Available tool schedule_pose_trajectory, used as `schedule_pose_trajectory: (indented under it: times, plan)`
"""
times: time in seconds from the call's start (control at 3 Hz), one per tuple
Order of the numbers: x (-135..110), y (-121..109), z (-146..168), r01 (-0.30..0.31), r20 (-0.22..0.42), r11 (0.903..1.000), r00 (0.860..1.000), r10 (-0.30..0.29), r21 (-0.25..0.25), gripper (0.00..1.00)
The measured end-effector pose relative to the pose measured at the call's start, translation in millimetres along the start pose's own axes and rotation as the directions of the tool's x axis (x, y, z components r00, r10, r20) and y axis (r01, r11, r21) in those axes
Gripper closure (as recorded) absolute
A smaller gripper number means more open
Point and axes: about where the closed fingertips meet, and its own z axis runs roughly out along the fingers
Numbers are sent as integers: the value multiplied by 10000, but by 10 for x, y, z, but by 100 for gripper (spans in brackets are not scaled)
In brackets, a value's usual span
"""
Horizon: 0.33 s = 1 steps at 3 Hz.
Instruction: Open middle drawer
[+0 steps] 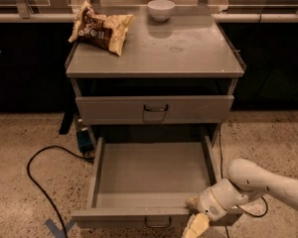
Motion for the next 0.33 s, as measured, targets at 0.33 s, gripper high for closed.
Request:
schedule_pose_trajectory:
  times: [0.33]
  plan:
    - [0, 0, 0, 0, 0, 10000, 10000, 0, 0, 0]
